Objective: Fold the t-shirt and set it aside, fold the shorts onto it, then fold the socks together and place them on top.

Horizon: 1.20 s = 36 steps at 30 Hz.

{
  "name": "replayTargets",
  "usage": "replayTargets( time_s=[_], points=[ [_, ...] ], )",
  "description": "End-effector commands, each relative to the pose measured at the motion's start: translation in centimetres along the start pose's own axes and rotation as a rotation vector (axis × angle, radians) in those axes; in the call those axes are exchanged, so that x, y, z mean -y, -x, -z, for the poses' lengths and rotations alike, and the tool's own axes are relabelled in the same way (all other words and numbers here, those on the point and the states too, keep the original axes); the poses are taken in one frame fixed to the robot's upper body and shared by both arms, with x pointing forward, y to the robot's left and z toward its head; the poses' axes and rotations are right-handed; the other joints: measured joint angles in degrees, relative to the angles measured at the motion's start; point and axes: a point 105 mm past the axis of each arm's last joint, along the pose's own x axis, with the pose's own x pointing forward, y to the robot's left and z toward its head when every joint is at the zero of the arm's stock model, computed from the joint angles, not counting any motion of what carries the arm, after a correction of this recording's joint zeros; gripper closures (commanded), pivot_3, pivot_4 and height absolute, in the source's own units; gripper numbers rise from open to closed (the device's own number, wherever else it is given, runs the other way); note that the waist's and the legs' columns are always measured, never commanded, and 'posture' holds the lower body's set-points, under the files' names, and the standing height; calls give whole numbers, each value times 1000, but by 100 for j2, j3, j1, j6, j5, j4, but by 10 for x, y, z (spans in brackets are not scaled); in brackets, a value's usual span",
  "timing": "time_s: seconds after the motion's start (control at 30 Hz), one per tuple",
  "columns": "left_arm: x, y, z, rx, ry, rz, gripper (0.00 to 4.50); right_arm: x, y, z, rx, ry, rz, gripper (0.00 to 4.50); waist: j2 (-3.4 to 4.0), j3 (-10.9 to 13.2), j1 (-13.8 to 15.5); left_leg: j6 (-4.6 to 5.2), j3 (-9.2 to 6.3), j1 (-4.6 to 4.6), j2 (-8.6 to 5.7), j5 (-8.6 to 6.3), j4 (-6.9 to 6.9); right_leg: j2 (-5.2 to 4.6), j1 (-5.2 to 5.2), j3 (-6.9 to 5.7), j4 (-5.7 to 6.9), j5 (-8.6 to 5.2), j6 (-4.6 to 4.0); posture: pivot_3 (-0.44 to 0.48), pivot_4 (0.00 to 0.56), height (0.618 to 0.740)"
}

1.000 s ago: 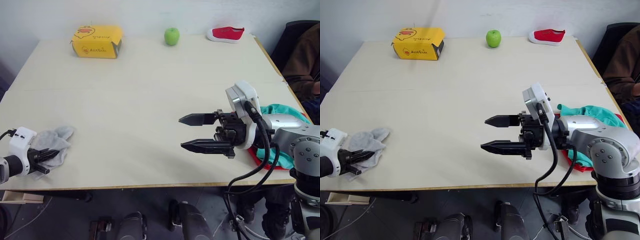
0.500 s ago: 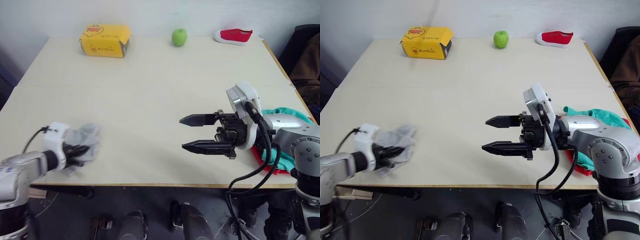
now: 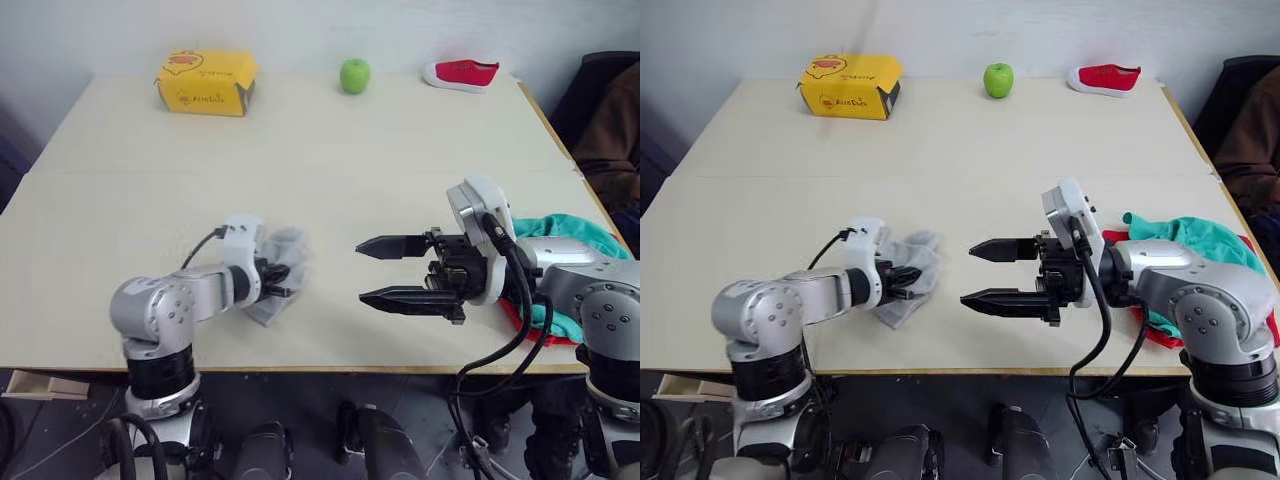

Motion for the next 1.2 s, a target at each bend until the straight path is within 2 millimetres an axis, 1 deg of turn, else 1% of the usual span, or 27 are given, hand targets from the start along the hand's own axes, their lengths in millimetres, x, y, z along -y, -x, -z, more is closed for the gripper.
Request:
replayTargets(
  time_s=[0.03, 0.1, 0.23, 0.37, 0.43, 0.5, 0.53, 0.57, 0.63, 0.67, 0.7, 0.77, 0.87, 0.93, 1.03, 1.13, 1.2],
  points=[
    [5, 3, -5, 19, 15, 60, 3084, 2, -4, 4, -10, 37, 49, 0, 0, 0, 0, 0, 0, 0, 0, 0, 0, 0, 0, 0, 0, 0, 0, 0, 150, 740],
    [5, 7, -5, 20, 9, 91, 2527, 7, -4, 9, -21, 33, 82, 0, 0, 0, -1, 0, 0, 1, 0, 0, 2, 0, 0, 0, 2, 0, 0, 0, 150, 740],
    [0, 26, -8, 1, -61, 134, 1232, 8, -5, 15, -42, 20, 97, 0, 0, 0, -26, -5, 2, 2, 1, 1, 3, 1, -4, 2, 9, 0, -1, 0, 150, 740],
    [-5, 60, -9, -101, -217, 203, 16, 7, -8, 18, -65, 32, 95, 0, -3, 2, -43, -12, 7, 0, 2, 1, 5, 2, -17, 8, 27, -5, -8, 0, 150, 740],
    [1, 77, -13, -115, -355, 273, 16, 8, -8, 18, -68, 36, 94, 0, -7, 4, -41, -17, 8, 2, 0, -1, 6, 2, -18, 11, 29, -9, -15, 0, 150, 740],
    [5, 88, -14, -116, -501, 357, 16, 9, -9, 18, -68, 38, 94, 0, -7, 4, -41, -20, 9, -1, 1, -3, 7, 3, -21, 10, 27, -11, -17, 0, 150, 740],
    [5, 91, -13, -119, -541, 386, 16, 9, -9, 18, -68, 39, 95, 0, -7, 4, -33, -20, 11, 0, -1, -4, 7, 2, -22, 11, 28, -13, -19, 0, 150, 740],
    [2, 92, -15, -100, -639, 427, 16, 9, -9, 18, -72, 44, 93, 0, -4, 3, -17, -21, 11, 1, 1, -4, 7, 2, -20, 10, 25, -13, -20, 0, 150, 740],
    [-7, 94, -11, -127, -846, 491, 16, 6, -10, 20, -95, 66, 69, 0, -3, 3, -8, -21, 11, 1, 0, -5, 7, 2, -19, 10, 21, -14, -22, 0, 150, 740],
    [-12, 93, -7, -147, -929, 520, 16, 4, -10, 21, -107, 75, 51, 0, -3, 4, -8, -21, 12, 1, 1, -5, 7, 5, -19, 9, 18, -14, -22, 0, 150, 740],
    [-18, 88, -10, -143, -969, 527, 16, 1, -10, 23, -119, 81, 29, 0, -3, 4, -6, -21, 14, 0, 1, -5, 7, 6, -19, 9, 18, -15, -23, 0, 150, 740],
    [-26, 78, -15, -123, -1011, 536, 16, 0, -11, 25, -132, 89, 11, 0, -3, 4, 2, -17, 13, -2, 3, -5, 7, 10, -18, 9, 16, -15, -22, 0, 150, 740],
    [-30, 64, -30, -52, -1100, 564, 16, 15, -17, 38, -186, 132, 87, 0, -7, 4, 5, -6, 13, -7, 2, -6, 9, 10, -19, 8, 16, -14, -21, 0, 150, 740],
    [-36, 58, -39, -32, -1108, 568, 16, 22, -24, 48, -217, 146, 124, 0, -9, 4, -2, -1, 12, -18, 4, -7, 11, 9, -25, 4, 16, -12, -19, 0, 150, 740],
    [-51, 44, -63, 3, -1065, 515, 16, 31, -45, 66, -272, 267, 153, 0, -12, 2, -24, 2, 14, -25, 4, -8, 12, 10, -32, -2, 34, -12, -18, 0, 150, 740],
    [-59, 35, -76, 12, -1045, 488, 16, 38, -59, 73, -277, 334, 175, 0, -14, 1, -49, 3, 11, -34, 3, -7, 21, 11, -39, -12, 40, -12, -18, 0, 150, 740],
    [-61, 24, -86, 25, -1009, 463, 16, 46, -71, 76, -254, 359, 210, 0, -19, -2, -51, 5, 9, -40, 3, -7, 22, 9, -39, -17, 39, -11, -16, 0, 150, 740]
  ],
)
